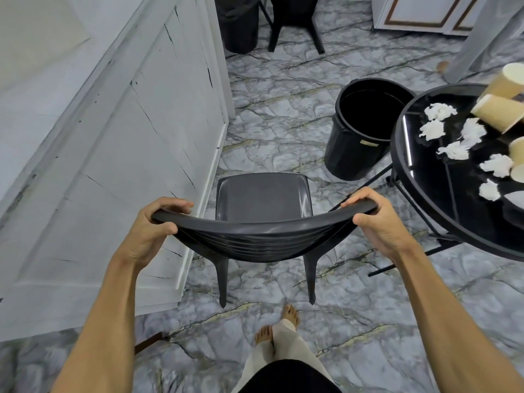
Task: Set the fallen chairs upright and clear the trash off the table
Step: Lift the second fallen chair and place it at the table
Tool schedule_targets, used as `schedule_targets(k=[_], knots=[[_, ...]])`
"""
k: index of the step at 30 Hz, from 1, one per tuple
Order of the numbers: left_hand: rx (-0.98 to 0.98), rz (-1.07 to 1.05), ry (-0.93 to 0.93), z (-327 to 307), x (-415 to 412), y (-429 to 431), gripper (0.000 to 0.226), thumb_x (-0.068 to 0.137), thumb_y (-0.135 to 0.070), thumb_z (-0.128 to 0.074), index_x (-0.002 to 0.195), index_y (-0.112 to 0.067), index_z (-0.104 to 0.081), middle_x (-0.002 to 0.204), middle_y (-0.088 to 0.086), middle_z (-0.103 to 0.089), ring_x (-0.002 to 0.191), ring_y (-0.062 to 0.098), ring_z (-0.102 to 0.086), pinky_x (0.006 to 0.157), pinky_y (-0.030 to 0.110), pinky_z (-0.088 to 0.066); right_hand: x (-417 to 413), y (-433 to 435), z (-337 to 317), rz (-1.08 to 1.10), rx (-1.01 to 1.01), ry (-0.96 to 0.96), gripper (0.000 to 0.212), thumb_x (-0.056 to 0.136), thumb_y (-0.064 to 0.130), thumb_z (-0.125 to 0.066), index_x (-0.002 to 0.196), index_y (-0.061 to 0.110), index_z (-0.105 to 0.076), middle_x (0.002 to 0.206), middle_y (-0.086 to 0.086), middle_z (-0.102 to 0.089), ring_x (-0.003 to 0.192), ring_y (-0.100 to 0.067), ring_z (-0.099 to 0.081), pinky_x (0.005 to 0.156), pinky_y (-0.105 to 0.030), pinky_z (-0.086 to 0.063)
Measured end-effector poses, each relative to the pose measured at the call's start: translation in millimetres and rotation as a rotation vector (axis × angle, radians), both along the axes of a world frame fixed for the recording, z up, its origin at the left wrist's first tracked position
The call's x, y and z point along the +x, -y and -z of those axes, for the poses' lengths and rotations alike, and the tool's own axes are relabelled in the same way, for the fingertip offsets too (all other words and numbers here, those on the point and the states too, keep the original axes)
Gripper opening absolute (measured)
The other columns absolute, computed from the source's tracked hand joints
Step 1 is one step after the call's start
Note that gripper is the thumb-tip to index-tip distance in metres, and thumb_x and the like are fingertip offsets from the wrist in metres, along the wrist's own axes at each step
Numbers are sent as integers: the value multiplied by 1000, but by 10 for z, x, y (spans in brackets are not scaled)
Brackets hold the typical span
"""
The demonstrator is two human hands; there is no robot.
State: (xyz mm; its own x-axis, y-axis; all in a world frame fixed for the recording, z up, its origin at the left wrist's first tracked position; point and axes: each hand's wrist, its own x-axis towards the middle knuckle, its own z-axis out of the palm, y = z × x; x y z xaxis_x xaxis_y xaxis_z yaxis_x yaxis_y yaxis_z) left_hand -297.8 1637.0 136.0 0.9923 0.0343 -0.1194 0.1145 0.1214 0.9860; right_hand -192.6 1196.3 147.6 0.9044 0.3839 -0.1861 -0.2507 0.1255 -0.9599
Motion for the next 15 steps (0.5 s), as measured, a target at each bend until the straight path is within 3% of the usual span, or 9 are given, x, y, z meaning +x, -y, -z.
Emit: schedule_targets(k=[3, 6, 15], knots=[[-21, -40, -17, -56, 72, 24, 32, 57, -17, -72, 89, -19, -75, 90, 0, -71, 89, 16, -64, 81, 23, -52, 52, 3, -13, 35, 10, 6, 29, 67, -5, -78, 87, 8, -60, 85, -6, -69, 81, -19, -65, 76, -30, -54], [-37, -36, -13, -104, 144, 60, 25, 56, -16, -72, 80, -19, -75, 85, 1, -67, 83, 16, -61, 74, 22, -50, 109, 21, -23, 53, 46, 27, 28, 66, -2, -76, 87, 7, -60, 85, -6, -68, 80, -18, -64, 75, -28, -55], [-48, 29, -12, -103, 390, 138, 24, 56, -15, -74, 80, -19, -75, 84, 3, -64, 82, 19, -59, 74, 22, -49, 30, 167, -42, 147, 45, 47, 27, 63, 4, -77, 86, 12, -64, 85, -8, -67, 81, -20, -64, 74, -28, -55]])
